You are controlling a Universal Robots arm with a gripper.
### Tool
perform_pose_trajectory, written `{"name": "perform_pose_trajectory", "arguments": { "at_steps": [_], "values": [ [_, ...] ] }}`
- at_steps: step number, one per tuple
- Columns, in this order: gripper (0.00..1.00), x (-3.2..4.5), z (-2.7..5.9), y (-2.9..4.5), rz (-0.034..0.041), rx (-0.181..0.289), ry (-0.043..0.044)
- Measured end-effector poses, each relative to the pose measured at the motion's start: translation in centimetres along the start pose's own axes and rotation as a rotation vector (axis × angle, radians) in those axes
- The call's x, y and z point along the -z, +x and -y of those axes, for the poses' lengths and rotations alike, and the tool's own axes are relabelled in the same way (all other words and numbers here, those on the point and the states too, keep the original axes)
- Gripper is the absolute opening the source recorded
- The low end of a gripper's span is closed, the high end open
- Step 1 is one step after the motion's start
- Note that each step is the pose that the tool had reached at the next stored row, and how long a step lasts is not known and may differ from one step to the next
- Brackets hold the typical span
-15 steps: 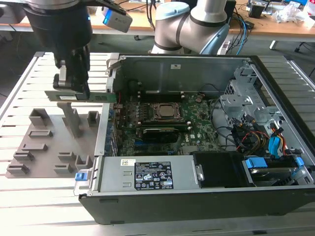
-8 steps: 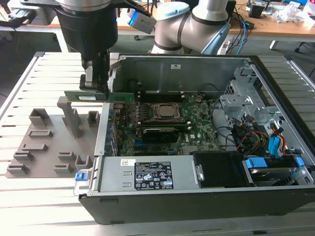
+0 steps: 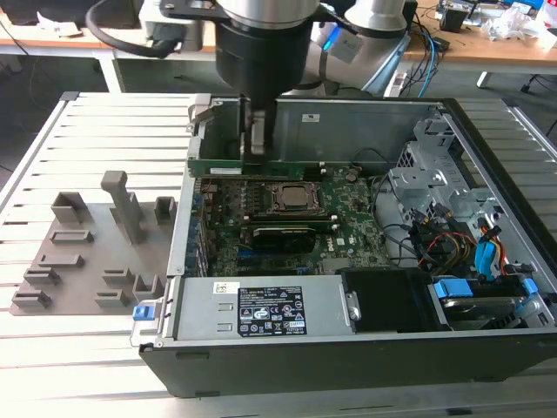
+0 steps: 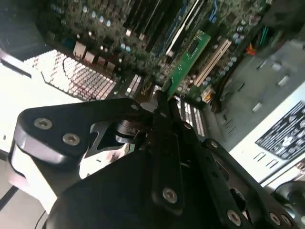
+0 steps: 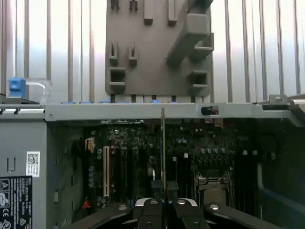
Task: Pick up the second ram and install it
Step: 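Pick up the second ram and move it above second insertion slot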
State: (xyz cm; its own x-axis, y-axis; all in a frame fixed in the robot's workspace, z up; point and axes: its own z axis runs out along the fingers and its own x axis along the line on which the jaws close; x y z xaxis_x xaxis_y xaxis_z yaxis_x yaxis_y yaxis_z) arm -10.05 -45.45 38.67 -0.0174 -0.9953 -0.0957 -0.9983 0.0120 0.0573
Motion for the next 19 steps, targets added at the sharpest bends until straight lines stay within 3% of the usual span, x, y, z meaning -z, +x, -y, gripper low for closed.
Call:
{"name": "perform_pose_trajectory", "arguments": {
  "at_steps": [2, 4, 8, 11, 13, 19],
  "values": [
    [0.13, -0.11, 1.82, -0.4, 0.0016, 0.0, -0.0037],
    [0.13, -0.21, 2.6, -0.65, 0.0017, 0.0, -0.0048],
    [0.13, -0.56, 6.12, -1.94, 0.0014, 0.0, -0.0099],
    [0.13, -0.57, 8.01, -2.19, 0.0015, -0.001, -0.0146],
    [0.13, -0.54, 8.5, -2.2, 0.0014, -0.001, -0.0159],
    [0.13, -0.55, 8.51, -2.2, 0.0015, -0.001, -0.0158]
  ]
}}
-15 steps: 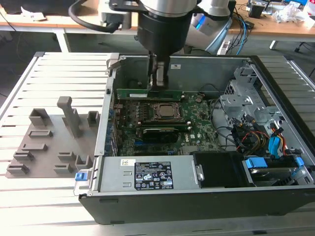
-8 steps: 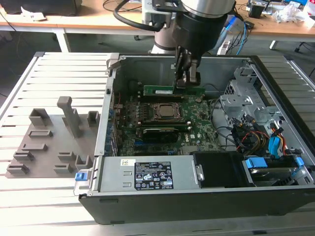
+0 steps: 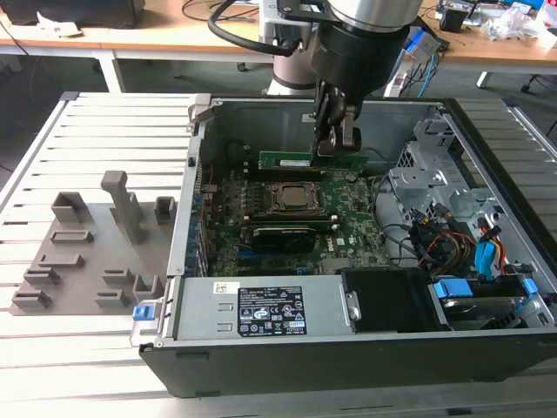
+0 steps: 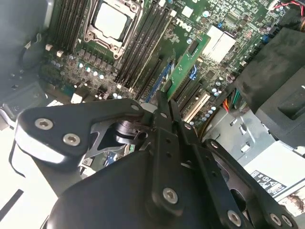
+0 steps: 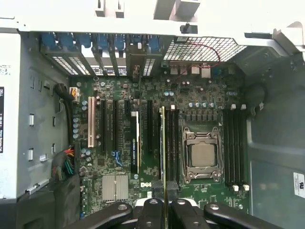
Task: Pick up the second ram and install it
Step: 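Pick up the second ram and move it above second insertion slot, then insert the second ram into the second slot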
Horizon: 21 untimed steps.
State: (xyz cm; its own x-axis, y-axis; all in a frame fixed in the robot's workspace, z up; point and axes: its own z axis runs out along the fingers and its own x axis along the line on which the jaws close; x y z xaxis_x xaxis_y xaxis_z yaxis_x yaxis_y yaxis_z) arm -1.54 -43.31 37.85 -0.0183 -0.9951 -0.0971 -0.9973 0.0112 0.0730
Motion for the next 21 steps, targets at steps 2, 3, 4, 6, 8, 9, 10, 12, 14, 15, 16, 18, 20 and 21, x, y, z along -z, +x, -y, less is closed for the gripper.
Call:
{"name": "perform_pose_trajectory", "arguments": {
  "at_steps": [2, 3, 4, 6, 8, 9, 10, 12, 14, 15, 16, 18, 20, 21],
  "values": [
    [0.13, 0.0, 0.0, 0.0, 0.0, 0.0, 0.0],
    [0.13, 0.0, 0.01, 0.0, 0.0, 0.0, 0.0],
    [0.13, -0.1, 0.02, 0.0, 0.0001, 0.0, 0.0001],
    [0.13, -0.76, 0.07, 0.07, 0.0001, 0.0, 0.0001],
    [0.13, -1.59, 0.13, 0.15, 0.0, 0.0, 0.0],
    [0.13, -2.23, 0.17, 0.22, 0.0, 0.0, 0.0001],
    [0.13, -2.52, 0.19, 0.25, 0.0, 0.0, 0.0],
    [0.13, -3.05, 0.23, 0.3, 0.0, 0.0, 0.0],
    [0.13, -3.74, 0.29, 0.36, 0.0001, 0.0, 0.0001],
    [0.13, -4.03, 0.31, 0.4, -0.0001, 0.0, 0.0],
    [0.13, -4.3, 0.32, 0.42, 0.0, 0.0, 0.0],
    [0.13, -5.02, 0.38, 0.49, 0.0016, 0.0, 0.0],
    [0.13, -5.31, 0.39, 0.52, 0.005, 0.0, -0.0001],
    [0.13, -5.4, 0.41, 0.52, 0.0053, 0.0, 0.0]
  ]
}}
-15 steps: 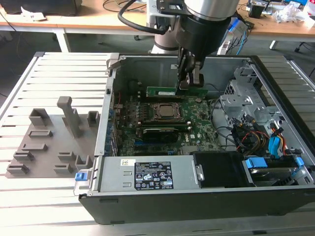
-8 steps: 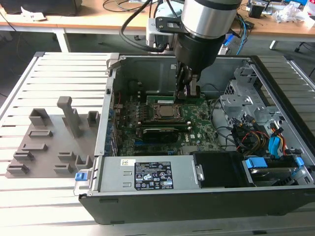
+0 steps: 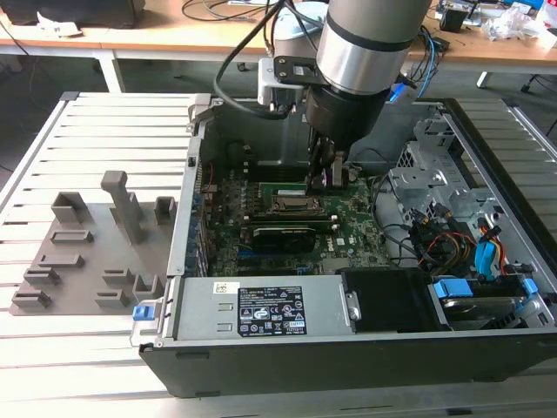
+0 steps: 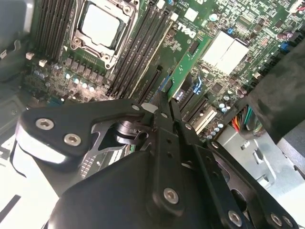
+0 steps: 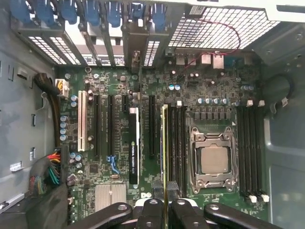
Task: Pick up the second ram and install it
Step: 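Insert the second ram into the second slot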
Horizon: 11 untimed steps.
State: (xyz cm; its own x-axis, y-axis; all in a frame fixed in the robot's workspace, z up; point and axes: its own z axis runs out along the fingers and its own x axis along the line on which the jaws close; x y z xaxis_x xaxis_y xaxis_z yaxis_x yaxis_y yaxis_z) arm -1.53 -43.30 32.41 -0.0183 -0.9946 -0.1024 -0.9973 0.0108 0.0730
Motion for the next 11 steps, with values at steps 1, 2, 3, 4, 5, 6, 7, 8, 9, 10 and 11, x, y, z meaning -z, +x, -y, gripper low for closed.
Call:
{"name": "perform_pose_trajectory", "arguments": {
  "at_steps": [1, 2, 3, 4, 5, 6, 7, 8, 9, 10, 11],
  "values": [
    [0.13, -0.06, 0.0, 0.01, 0.0003, 0.0, 0.0],
    [0.13, -0.11, 0.01, 0.01, 0.0005, 0.0, -0.0001],
    [0.13, -0.24, 0.02, 0.02, 0.0015, 0.0, 0.0],
    [0.13, -0.47, 0.03, 0.05, 0.0015, 0.0, 0.0],
    [0.13, -0.63, 0.05, 0.06, 0.0015, 0.0, -0.0001],
    [0.13, -0.82, 0.06, 0.08, 0.0019, 0.0, -0.0001],
    [0.13, -0.93, 0.07, 0.09, 0.0021, 0.0, -0.0001],
    [0.13, -1.07, 0.08, 0.11, 0.002, 0.0, -0.0001],
    [0.13, -1.15, 0.08, 0.11, 0.0021, 0.0, -0.0001],
    [0.13, -1.26, 0.09, 0.13, 0.0021, 0.0, -0.0001],
    [0.13, -1.34, 0.1, 0.13, 0.0021, 0.0, -0.0001]
  ]
}}
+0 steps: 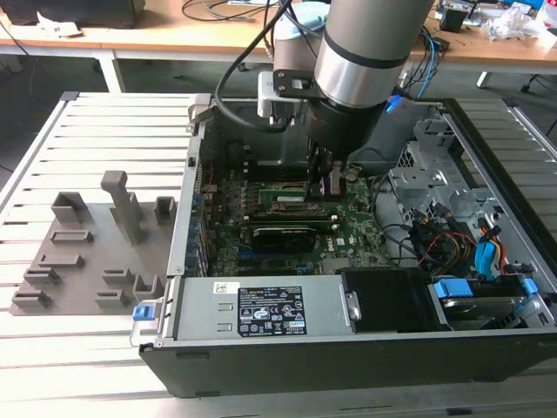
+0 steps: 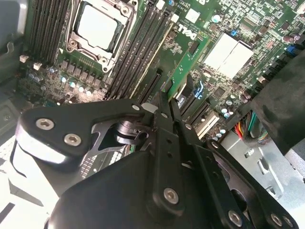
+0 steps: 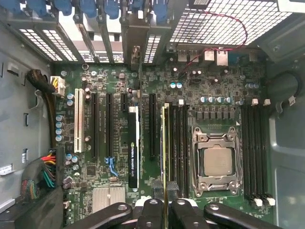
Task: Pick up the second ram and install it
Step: 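Insert the second ram into the second slot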
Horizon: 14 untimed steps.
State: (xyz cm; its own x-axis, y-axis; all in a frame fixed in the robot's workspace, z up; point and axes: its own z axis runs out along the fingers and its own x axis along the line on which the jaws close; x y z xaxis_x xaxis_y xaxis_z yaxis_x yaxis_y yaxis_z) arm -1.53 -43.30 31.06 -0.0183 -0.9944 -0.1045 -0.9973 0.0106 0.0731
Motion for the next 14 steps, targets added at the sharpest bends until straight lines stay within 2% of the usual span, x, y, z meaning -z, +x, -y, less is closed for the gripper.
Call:
{"name": "perform_pose_trajectory", "arguments": {
  "at_steps": [2, 4, 7, 14],
  "values": [
    [0.13, -0.11, 0.01, 0.01, 0.0001, 0.0, 0.0],
    [0.13, -0.56, 0.04, -0.05, 0.0, 0.0, 0.0],
    [0.13, -1.06, 0.07, -0.87, 0.0003, 0.0, 0.0],
    [0.13, -1.76, 0.11, -0.82, 0.0001, 0.0, 0.0]
  ]
}}
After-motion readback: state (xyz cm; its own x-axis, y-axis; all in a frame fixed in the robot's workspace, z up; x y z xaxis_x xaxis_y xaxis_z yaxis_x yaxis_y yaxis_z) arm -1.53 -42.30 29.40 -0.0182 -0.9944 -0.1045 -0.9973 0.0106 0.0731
